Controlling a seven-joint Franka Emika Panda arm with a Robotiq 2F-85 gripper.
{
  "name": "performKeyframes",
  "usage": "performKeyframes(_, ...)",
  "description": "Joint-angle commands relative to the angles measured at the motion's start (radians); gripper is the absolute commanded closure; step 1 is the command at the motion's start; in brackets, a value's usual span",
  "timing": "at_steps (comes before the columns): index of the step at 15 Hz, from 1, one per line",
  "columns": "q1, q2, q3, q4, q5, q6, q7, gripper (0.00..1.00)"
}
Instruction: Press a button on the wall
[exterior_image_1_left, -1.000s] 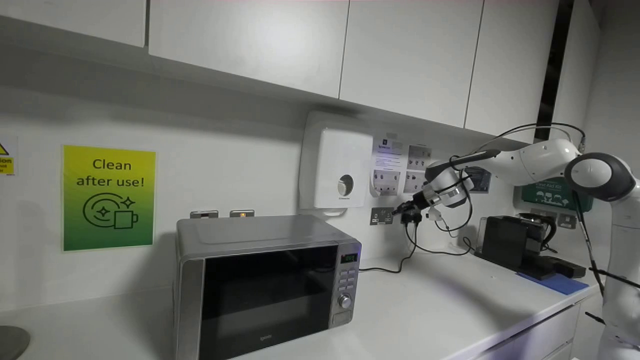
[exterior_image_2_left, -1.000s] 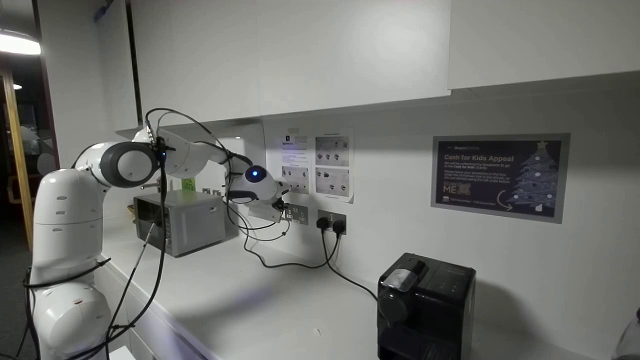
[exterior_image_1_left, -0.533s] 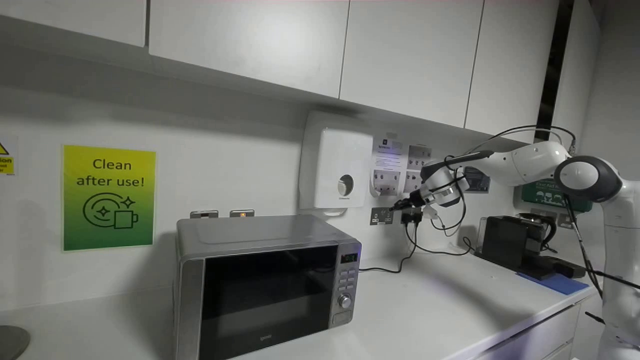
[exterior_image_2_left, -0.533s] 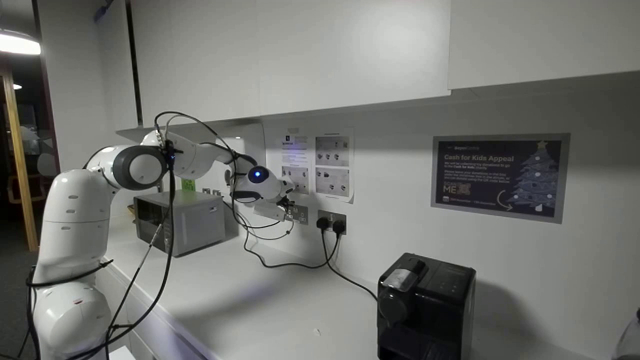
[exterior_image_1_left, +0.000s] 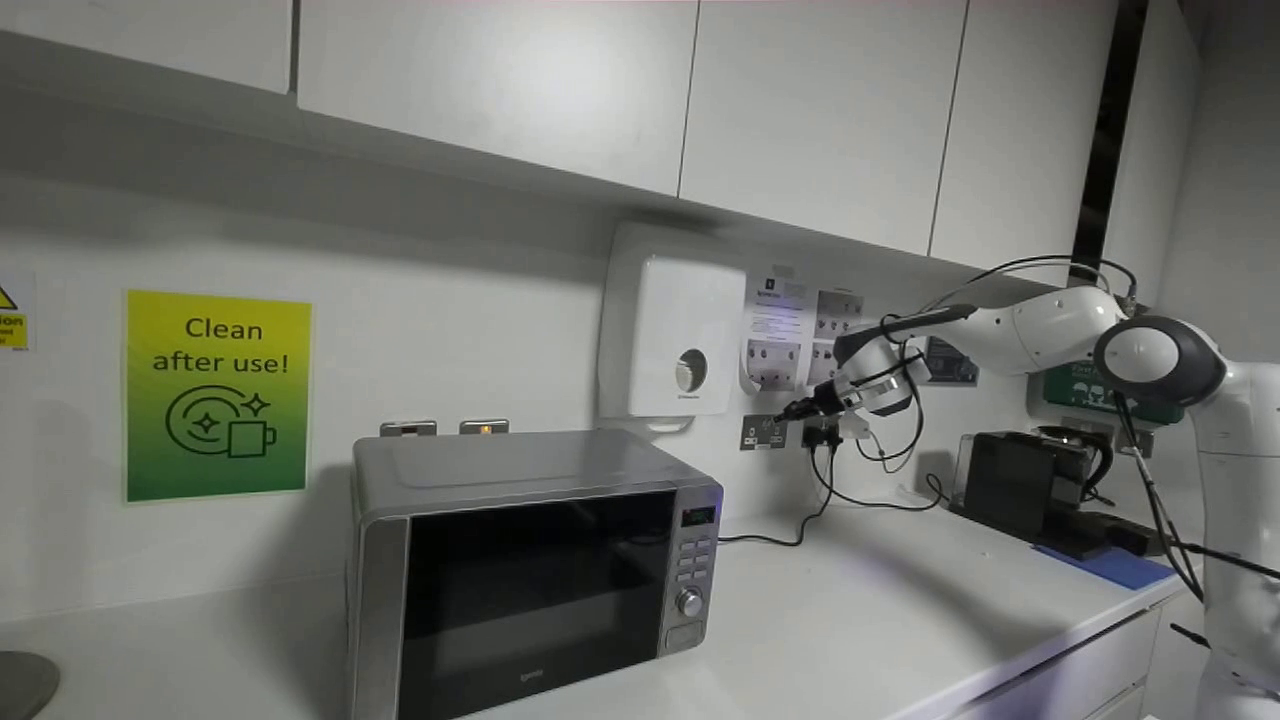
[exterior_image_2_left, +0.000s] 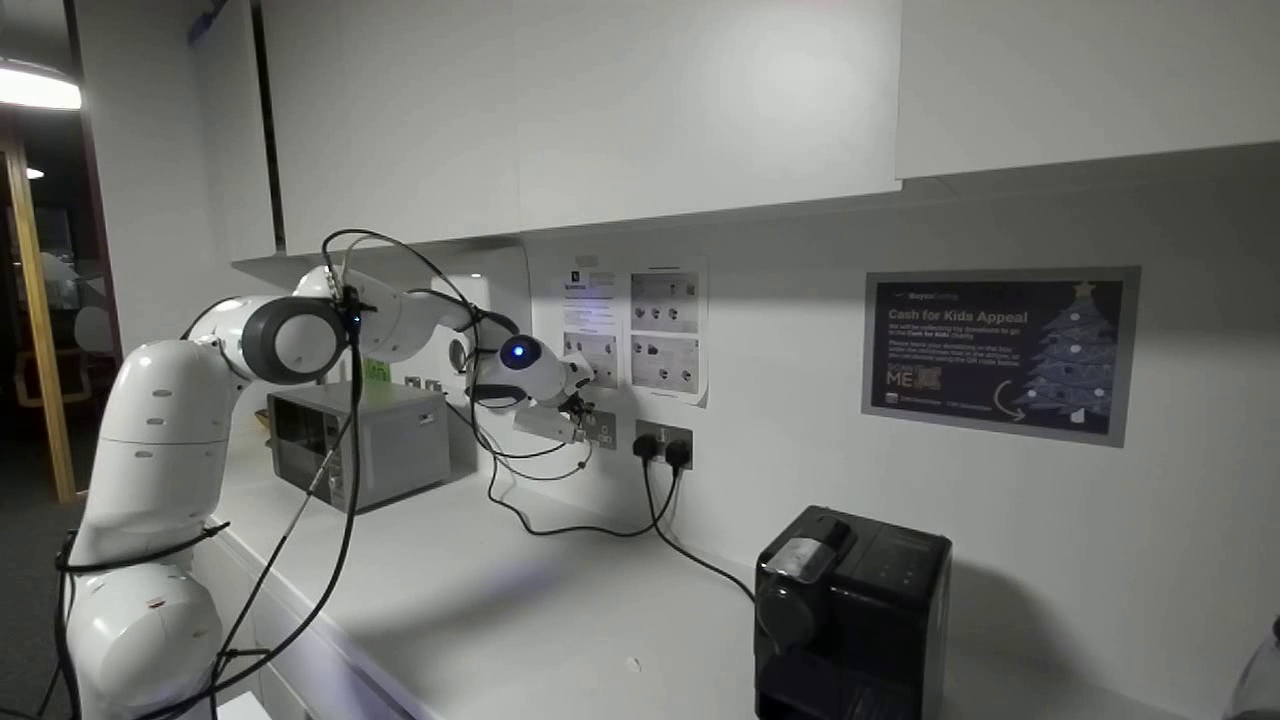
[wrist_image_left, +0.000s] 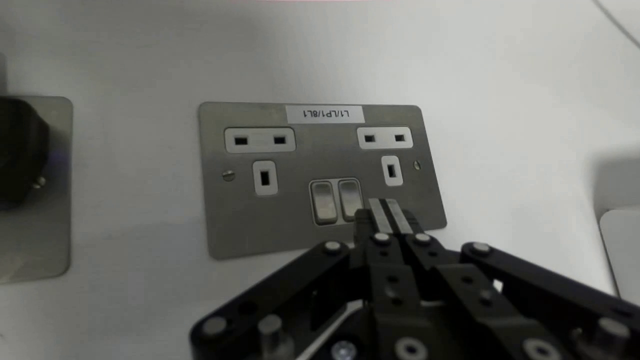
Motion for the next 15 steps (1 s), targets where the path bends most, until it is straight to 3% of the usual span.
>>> performKeyframes(1, 0.0, 0.026, 0.015, 0.041, 0.039, 0.042, -0.048, 1.0)
performKeyframes(15, -0.002, 0.056, 0.034, 0.072, 0.037, 0.107, -0.065, 1.0)
